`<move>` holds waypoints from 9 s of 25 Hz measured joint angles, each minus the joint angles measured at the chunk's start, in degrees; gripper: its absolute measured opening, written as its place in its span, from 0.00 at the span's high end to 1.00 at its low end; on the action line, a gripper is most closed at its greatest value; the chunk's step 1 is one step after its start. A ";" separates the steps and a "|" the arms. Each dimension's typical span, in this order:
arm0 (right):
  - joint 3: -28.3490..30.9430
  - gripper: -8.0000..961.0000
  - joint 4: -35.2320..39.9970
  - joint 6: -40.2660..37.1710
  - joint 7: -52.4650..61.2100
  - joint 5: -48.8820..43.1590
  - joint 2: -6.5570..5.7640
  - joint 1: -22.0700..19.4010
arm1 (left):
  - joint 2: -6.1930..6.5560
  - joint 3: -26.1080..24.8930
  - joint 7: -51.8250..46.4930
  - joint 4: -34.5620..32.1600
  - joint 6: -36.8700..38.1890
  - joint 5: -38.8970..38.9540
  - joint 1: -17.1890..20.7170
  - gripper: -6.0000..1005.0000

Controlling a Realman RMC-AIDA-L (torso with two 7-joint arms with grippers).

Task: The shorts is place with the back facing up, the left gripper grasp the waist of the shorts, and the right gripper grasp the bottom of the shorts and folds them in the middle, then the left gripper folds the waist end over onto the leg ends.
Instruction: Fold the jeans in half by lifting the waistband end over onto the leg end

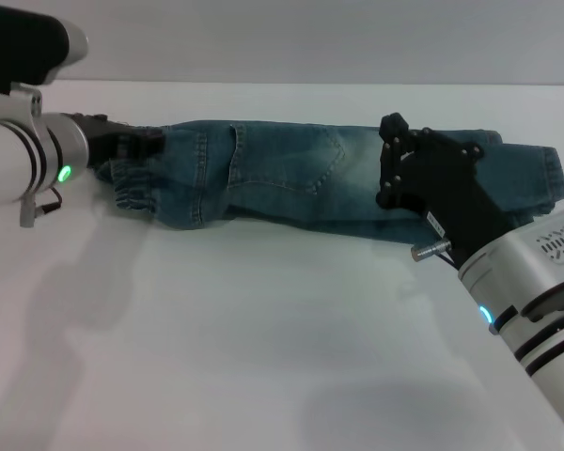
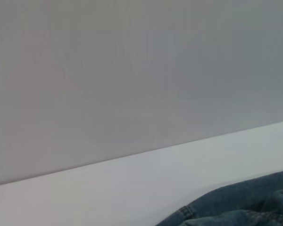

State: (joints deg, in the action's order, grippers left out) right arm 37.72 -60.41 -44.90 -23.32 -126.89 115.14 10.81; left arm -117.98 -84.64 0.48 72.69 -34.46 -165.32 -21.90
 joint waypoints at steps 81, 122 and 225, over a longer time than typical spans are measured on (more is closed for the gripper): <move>3.03 0.99 -0.52 3.69 1.94 0.03 1.05 -1.69 | -0.10 -8.17 16.47 -6.46 -11.98 0.07 -7.50 0.21; 0.09 0.99 -2.90 4.02 2.40 -0.37 0.93 -3.55 | -0.29 -7.43 16.30 -17.43 12.33 4.60 -15.59 0.21; -0.90 0.99 -3.75 6.84 4.67 -0.39 0.57 -2.97 | 0.18 -16.41 14.59 -7.19 -10.68 -0.17 -6.56 0.26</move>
State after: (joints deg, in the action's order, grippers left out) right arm 36.82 -64.16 -38.07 -18.65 -127.29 115.71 7.84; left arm -117.80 -101.05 15.08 65.50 -45.14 -165.49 -28.46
